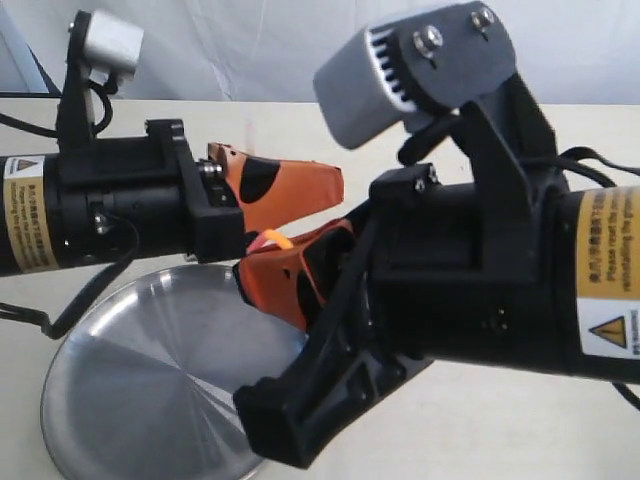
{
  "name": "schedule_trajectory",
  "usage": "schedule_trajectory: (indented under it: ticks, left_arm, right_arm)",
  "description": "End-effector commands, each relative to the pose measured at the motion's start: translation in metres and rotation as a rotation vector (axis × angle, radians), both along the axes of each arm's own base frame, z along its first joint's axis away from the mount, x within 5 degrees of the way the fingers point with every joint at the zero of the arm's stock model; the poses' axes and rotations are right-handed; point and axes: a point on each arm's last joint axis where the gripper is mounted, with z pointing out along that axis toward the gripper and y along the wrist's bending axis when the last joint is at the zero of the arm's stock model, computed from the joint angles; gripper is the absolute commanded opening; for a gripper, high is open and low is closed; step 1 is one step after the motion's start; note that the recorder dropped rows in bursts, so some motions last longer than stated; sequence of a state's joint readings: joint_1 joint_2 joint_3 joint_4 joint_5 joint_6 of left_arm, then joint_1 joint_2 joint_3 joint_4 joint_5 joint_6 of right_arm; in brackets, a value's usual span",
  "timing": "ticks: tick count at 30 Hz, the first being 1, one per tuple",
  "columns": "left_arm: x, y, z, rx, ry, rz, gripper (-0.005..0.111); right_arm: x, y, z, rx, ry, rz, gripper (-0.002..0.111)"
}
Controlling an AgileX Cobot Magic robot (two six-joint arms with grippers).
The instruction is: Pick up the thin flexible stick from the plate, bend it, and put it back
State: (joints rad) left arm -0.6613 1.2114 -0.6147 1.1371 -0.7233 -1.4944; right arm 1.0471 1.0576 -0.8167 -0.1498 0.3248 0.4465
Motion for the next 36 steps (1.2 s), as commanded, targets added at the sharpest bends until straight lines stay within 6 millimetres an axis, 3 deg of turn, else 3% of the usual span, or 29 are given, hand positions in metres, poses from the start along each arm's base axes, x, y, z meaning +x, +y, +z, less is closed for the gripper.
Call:
schedule_trajectory:
  ticks: [1, 13, 24, 32, 36]
  left_arm:
    - [-0.022, -0.010, 0.005, -0.052, -0.010, -0.168, 0.000]
    - [-0.016, -0.009, 0.018, -0.166, -0.046, -0.092, 0.000]
    - [0.001, -0.016, 0.056, -0.092, -0.293, -0.030, 0.000]
    - [0.017, -0.010, 0.043, 0.123, -0.321, 0.126, 0.000]
    - [0.020, -0.009, 0.041, 0.150, -0.320, 0.151, 0.010]
  right_arm:
    - [0.005, -0.001, 0.003, -0.014, -0.058, -0.015, -0.001]
    - [0.007, -0.010, -0.008, -0.161, -0.022, -0.054, -0.001]
    - [0.009, -0.010, -0.023, -0.278, 0.039, -0.078, -0.001]
    - [0.017, 0.003, -0.043, -0.353, 0.077, -0.072, -0.001]
    - [0.018, 0.003, -0.044, -0.366, 0.074, -0.073, -0.001]
